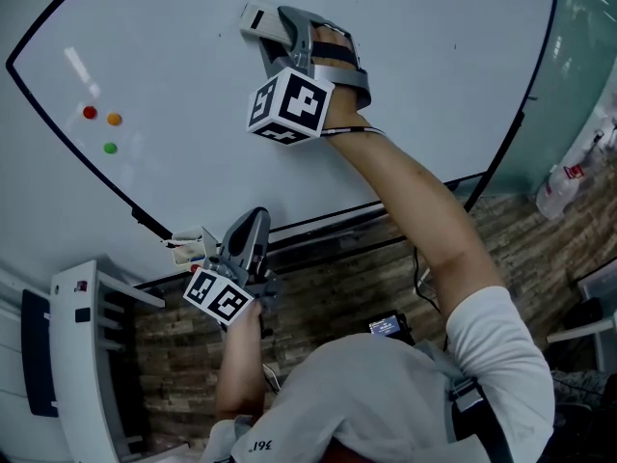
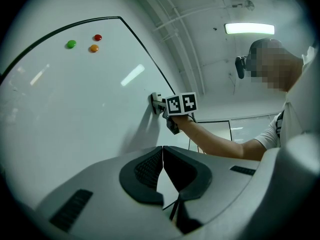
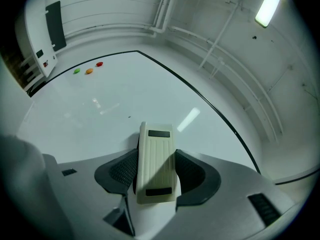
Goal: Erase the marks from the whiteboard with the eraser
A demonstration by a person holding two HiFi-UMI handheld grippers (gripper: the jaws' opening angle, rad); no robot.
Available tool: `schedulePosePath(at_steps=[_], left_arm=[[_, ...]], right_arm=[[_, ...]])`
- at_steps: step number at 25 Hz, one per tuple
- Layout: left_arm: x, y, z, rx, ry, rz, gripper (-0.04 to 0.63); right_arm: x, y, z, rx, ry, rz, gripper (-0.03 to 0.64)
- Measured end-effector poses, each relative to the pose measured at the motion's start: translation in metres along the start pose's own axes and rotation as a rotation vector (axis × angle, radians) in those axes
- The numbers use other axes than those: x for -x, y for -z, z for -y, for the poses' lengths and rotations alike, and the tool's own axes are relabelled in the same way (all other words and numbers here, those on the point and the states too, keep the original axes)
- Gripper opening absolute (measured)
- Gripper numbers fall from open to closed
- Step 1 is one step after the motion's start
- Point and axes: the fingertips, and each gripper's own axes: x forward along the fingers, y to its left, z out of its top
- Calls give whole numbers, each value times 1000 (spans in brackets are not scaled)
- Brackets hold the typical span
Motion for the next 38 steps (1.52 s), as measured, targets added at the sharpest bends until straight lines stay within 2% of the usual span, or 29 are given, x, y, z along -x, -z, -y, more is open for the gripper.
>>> schedulePosePath(at_steps=[14,26,38], left_arm=[[-34,20,27,8,45,-33,6],[-53,34,34,18,78,-66,6],[-57,42,41,28,76,-65,6]], right_arm=[[11,75,69,-57,76,-79,250],[18,136,106,-97,122,-158,251],[33,185,132,-138,153,-218,252]])
